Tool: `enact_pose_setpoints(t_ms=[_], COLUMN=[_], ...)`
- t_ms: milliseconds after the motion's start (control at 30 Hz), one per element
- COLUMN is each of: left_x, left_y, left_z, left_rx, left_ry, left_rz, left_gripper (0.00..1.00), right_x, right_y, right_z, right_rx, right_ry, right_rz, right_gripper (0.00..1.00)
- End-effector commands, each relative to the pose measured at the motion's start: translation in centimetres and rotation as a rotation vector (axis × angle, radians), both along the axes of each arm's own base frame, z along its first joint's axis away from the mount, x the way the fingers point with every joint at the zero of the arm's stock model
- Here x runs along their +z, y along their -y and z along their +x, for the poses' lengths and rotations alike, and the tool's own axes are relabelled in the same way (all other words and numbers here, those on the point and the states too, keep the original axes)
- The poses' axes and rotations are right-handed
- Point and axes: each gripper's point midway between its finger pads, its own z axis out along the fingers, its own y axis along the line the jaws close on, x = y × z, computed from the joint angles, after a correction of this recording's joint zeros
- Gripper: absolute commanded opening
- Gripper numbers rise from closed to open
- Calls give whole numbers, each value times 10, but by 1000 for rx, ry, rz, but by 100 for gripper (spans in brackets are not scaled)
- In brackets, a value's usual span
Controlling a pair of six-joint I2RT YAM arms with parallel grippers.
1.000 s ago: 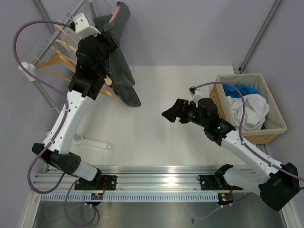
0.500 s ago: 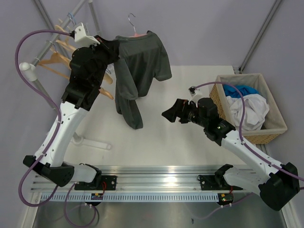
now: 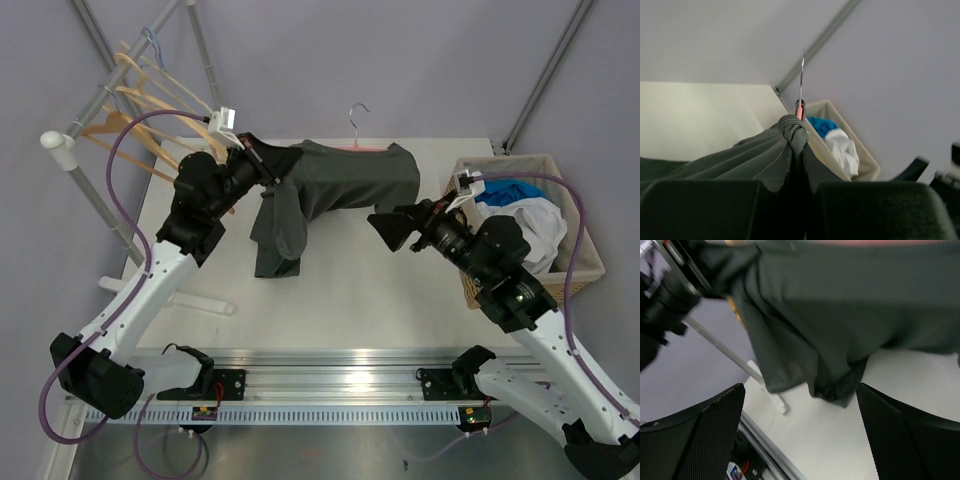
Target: Remove the t-shirt from the hanger
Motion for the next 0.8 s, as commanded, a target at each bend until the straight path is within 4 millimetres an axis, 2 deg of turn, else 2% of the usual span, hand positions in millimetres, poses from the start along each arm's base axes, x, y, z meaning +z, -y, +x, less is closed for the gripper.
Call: enact_pose_setpoints(t_ms=[0, 33, 67, 133, 267, 367, 400, 500, 533, 633, 700, 767], left_x=[53, 49, 36, 38, 30, 27, 24, 20, 16, 7, 5, 4], left_y=[21, 23, 29, 25, 24, 26, 26, 31, 31, 29, 25, 24], left_z=[-73, -81, -87, -105, -129, -141, -144, -149, -149, -144, -139, -136], left_rx=[-267, -282, -302, -314, -324, -349, -362, -383, -380, -349, -312, -295], left_ry=[233, 239, 223, 257, 275, 275, 272, 271, 267, 256, 254, 251], left_rz=[-100, -89, -73, -70, -66, -70, -75, -75, -74, -60, -56, -58], left_gripper=[0, 0, 0, 0, 0, 0, 0, 0, 0, 0, 0, 0], right_x=[36, 38, 36, 31, 14, 9, 8, 6, 6, 4, 4, 6], right_y=[11, 13, 13, 17, 7, 3, 2, -1, 0, 3, 6, 5], right_z=[9, 14, 20, 31, 46, 53, 55, 57, 56, 53, 51, 49], right_rx=[-80, -98, -115, -161, -159, -162, -160, -157, -156, -170, -178, -170], right_ry=[84, 76, 56, 52, 50, 51, 49, 46, 54, 57, 54, 55], right_rz=[-37, -58, -88, -125, -147, -146, -149, -147, -135, -109, -102, -95], right_gripper=[99, 96, 91, 86, 82, 70, 63, 51, 42, 27, 23, 13])
